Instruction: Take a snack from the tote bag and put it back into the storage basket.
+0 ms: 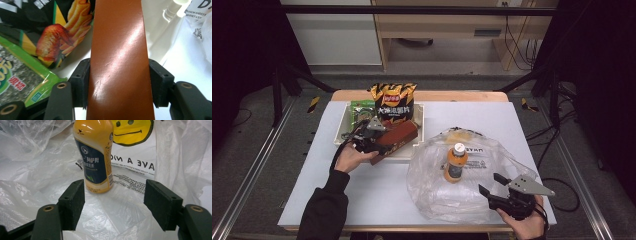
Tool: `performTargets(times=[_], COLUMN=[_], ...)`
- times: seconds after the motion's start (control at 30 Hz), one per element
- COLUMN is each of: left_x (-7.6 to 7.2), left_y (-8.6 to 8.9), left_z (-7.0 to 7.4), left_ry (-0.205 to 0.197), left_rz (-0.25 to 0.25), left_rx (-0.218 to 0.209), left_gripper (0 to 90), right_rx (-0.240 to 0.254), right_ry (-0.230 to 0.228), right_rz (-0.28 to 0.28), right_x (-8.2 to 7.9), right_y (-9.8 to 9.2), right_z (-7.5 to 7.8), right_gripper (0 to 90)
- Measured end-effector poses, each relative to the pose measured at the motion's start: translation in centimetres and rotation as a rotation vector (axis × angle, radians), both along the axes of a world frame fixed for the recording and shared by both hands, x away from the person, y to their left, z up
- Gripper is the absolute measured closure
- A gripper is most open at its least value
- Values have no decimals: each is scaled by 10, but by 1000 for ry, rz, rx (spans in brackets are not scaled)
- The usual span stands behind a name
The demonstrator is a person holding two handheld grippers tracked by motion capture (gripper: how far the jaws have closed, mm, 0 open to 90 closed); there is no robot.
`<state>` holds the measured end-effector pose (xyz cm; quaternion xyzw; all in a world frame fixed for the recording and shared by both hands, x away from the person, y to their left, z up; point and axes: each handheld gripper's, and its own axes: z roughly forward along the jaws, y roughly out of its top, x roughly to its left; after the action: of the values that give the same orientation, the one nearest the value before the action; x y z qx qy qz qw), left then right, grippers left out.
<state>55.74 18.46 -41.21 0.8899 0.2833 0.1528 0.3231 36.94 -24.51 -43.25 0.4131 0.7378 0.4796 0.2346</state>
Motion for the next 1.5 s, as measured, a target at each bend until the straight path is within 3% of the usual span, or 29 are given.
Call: performTargets(times=[0.27,0.47,0.63,0.77,1.07,1.27,1.37,1.5], left_x=[8,13,11,1,-41,-64,-65,-63], left_y=[-6,-7,-5,3,30,39,40,40], left_z=[-7,-11,-8,1,13,4,-5,-10], left_ry=[27,41,49,27,-65,-89,-54,-57], left_rz=[-13,9,33,71,169,256,262,289], left_rx=[-19,-59,-56,-90,-213,-194,-190,-184], left_gripper=[427,417,396,347,352,351,350,375], right_rx=[-1,-1,0,1,4,2,2,-3], right_ry=[1,2,-1,-5,-8,-12,-10,-8], right_rz=[5,7,10,6,0,0,0,1], right_x=[1,1,0,0,-1,-1,-1,-1], right_y=[0,0,0,0,-2,-2,-1,-1], right_z=[-1,-1,-1,1,2,2,2,1], right_gripper=[335,336,336,336,339,341,343,347])
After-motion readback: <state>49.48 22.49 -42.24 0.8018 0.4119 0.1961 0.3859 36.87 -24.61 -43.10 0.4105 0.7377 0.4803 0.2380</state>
